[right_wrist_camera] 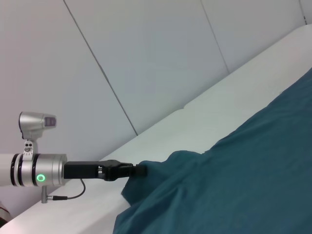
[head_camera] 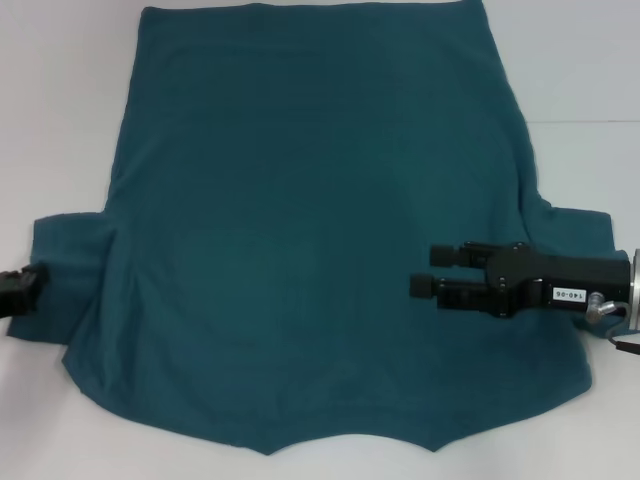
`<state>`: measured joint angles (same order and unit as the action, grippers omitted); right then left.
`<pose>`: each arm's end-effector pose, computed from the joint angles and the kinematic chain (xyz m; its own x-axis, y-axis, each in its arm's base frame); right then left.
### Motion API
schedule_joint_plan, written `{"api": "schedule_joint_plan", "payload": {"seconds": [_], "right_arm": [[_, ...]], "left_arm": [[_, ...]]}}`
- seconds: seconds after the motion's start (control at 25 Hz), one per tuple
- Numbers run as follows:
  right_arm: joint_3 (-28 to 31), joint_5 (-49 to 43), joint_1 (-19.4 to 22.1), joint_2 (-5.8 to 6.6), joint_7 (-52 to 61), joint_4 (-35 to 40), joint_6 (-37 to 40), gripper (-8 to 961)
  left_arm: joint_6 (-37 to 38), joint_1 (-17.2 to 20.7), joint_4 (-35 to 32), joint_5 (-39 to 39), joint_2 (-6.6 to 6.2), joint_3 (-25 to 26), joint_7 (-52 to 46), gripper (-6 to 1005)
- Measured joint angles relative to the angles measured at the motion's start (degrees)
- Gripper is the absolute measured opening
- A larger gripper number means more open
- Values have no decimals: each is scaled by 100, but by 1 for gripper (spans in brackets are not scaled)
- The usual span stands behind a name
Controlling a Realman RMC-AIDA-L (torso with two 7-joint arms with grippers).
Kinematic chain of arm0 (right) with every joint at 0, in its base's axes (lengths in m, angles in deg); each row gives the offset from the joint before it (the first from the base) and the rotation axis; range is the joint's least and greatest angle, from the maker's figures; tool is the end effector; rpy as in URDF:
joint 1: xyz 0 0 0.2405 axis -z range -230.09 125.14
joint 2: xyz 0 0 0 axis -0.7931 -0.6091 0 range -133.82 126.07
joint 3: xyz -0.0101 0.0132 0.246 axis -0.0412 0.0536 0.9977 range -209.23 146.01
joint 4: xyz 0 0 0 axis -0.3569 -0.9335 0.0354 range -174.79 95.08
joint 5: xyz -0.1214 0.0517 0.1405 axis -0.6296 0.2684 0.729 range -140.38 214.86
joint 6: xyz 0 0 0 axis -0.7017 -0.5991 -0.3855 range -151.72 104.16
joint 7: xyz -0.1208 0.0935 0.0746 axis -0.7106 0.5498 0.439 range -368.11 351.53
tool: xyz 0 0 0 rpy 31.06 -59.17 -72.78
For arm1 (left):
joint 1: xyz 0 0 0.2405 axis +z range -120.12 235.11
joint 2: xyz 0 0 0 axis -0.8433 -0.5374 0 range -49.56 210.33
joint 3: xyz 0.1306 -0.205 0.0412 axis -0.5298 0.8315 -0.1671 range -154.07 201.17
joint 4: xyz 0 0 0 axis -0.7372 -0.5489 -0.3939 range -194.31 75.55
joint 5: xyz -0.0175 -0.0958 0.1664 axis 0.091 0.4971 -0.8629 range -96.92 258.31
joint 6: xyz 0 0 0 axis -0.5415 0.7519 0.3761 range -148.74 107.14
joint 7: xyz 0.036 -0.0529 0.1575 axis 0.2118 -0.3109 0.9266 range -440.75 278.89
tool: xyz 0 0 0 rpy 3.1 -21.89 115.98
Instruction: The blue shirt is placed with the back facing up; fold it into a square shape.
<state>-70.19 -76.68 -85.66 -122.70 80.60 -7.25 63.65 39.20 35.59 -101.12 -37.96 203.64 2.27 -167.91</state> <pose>0.2249 0.3293 -0.0282 0.6685 -0.5079 -0.5432 -0.6105 -0.7919 -0.0109 -0.3646 0.3281 0.0297 0.5316 0.5307 0.6601 0.8402 -0.2318 -0.4903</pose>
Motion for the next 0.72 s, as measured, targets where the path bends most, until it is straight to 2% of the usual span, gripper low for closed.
{"api": "schedule_joint_plan", "payload": {"seconds": [0.2,0.72], "right_arm": [[0,61,-17,-47,21,0,-18,775],[0,73,-51,-71,22,-76,-25,776]], "left_arm": [[-178,-57,-61,-6,-85,22,8,2],[-593,-230,-240,-8,-138,2,41,1]]}}
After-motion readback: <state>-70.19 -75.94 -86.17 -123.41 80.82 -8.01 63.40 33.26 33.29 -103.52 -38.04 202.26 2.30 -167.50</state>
